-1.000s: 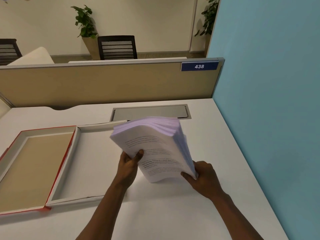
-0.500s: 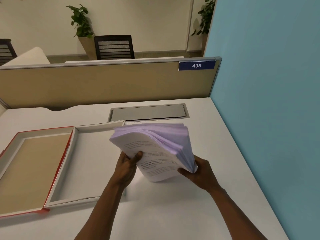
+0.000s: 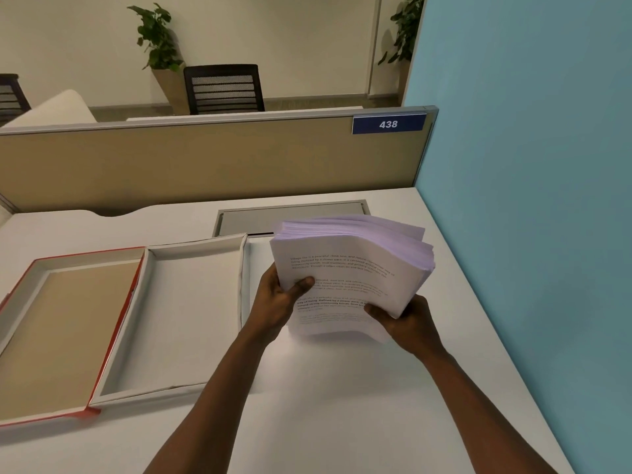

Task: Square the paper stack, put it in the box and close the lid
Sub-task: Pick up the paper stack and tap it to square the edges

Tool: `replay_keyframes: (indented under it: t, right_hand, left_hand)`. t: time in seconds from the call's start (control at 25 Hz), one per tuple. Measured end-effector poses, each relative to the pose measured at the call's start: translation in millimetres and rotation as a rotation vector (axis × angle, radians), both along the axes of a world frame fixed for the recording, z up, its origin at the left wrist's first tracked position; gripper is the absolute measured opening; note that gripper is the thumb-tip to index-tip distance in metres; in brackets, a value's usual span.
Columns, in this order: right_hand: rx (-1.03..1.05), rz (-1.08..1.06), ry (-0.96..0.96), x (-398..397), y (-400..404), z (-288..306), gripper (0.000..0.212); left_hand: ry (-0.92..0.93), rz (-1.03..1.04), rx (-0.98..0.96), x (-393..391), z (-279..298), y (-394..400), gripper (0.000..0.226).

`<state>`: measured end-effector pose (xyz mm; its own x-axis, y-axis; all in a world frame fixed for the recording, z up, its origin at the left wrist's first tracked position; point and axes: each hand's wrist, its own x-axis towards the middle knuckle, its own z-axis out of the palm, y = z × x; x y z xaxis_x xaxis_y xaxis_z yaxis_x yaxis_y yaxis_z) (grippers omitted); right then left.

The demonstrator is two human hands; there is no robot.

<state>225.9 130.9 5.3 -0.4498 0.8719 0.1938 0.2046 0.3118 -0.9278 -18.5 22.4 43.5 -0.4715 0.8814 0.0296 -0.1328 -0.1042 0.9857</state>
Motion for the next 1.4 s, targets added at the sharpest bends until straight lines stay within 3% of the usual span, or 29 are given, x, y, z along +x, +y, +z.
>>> replay_keyframes:
  t: [0.16, 0.32, 0.4, 0.56, 0.68, 0.88, 1.12, 1.28, 1.4]
  right_hand:
    - [-0.037, -0.004, 0.006, 2, -8, -4, 0.037]
    - [-0.097, 0.02, 0.177, -6, -12, 6, 0.077]
    - [-0.063, 0.029, 0.205, -10, -13, 14, 0.085]
    - [0.012, -0.106, 0.214, -20, -18, 20, 0.066]
    - [0.038, -0.258, 0.246, -30, -35, 12, 0.052]
    - [0.017, -0.335, 0.224, -37, -41, 1, 0.063]
    - [0.135, -0.39, 0.116, -39, -29, 10, 0.068]
    - [0.174, -0.376, 0.079, -43, -19, 33, 0.052]
    - [0.167, -0.34, 0.091, -48, -21, 44, 0.05]
  left_hand:
    - [0.028, -0.004, -0.035, 0, -6, -8, 0.043]
    - [0.058, -0.037, -0.066, -6, -4, -18, 0.053]
    - [0.073, -0.04, -0.04, -9, 4, -19, 0.069]
    - [0.055, -0.011, -0.005, -3, 12, -12, 0.078]
    - [0.053, 0.069, -0.054, 5, 7, -12, 0.074]
    - [0.142, 0.069, -0.136, 10, -5, -15, 0.06]
    - [0.204, 0.103, -0.152, 14, 8, -13, 0.048]
    - [0.218, 0.131, -0.142, 13, 26, -11, 0.032]
    - [0.18, 0.207, -0.156, 13, 36, -14, 0.042]
